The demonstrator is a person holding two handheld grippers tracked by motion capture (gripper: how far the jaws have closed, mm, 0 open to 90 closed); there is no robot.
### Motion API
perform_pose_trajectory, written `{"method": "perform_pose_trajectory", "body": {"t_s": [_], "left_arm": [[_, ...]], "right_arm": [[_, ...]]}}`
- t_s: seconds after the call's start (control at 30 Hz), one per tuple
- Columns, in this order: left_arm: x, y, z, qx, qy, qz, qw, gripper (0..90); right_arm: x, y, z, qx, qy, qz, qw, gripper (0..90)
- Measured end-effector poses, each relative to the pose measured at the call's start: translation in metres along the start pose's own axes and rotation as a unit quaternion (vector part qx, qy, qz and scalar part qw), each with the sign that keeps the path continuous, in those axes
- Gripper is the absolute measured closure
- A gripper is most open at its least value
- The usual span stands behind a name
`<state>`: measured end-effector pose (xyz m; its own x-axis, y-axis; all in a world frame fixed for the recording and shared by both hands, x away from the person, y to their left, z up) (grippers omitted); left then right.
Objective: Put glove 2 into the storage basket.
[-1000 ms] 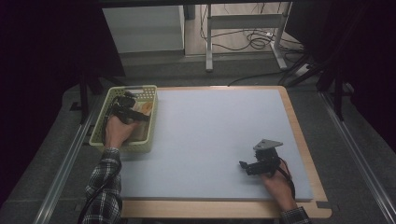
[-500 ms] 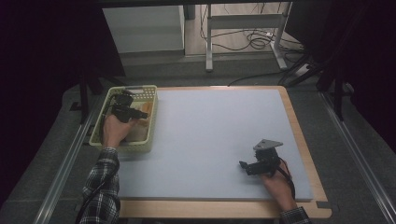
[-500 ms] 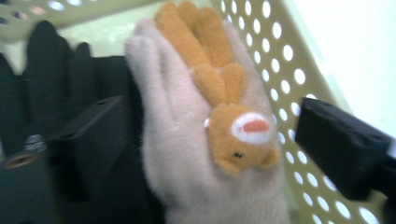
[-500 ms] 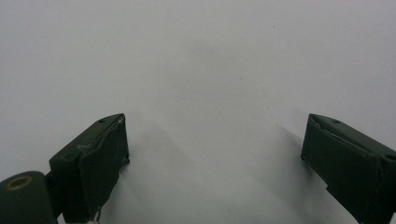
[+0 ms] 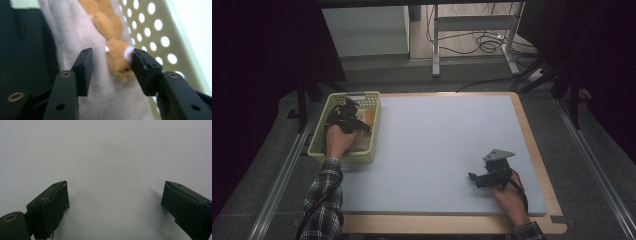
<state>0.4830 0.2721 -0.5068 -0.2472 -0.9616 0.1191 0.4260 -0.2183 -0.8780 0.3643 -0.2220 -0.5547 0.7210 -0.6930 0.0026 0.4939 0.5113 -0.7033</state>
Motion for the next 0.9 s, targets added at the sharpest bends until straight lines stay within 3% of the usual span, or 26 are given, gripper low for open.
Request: {"method": "perform_pose_trajectory", "body": {"t_s": [0.23, 0.4, 0.63, 0.73, 0.9], "left_arm": [[-0.004, -0.017, -0.004, 0.044, 0.009, 0.025, 0.9987, 27.3], [-0.004, -0.025, -0.009, 0.075, 0.018, 0.021, 0.9968, 14.0], [0.005, -0.040, -0.019, 0.108, 0.038, -0.001, 0.9935, 6.1], [0.017, -0.051, -0.024, 0.130, 0.054, -0.027, 0.9897, 5.0], [0.044, -0.066, -0.034, 0.157, 0.092, -0.047, 0.9821, 3.5]], "right_arm": [[0.000, 0.000, 0.000, 0.000, 0.000, 0.000, 1.0000, 7.0], [0.000, 0.000, 0.000, 0.000, 0.000, 0.000, 1.0000, 7.1], [0.000, 0.000, 0.000, -0.001, -0.001, -0.001, 1.0000, 7.0], [0.000, 0.000, 0.000, -0.001, -0.001, -0.001, 1.0000, 7.0], [0.000, 0.000, 0.000, -0.002, -0.001, -0.001, 1.0000, 7.0]]}}
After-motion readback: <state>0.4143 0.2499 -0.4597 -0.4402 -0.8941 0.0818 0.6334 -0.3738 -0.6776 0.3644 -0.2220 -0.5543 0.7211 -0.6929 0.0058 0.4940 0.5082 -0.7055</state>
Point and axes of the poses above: each handheld gripper's, and its own axes: y roughly forward along the jaws, z roughly out of its top, x roughly to its right, the point moved 3 cm from there along y, roughly forward along the jaws, and after that the axes turned 4 degrees about z, right-handed, at the moved point
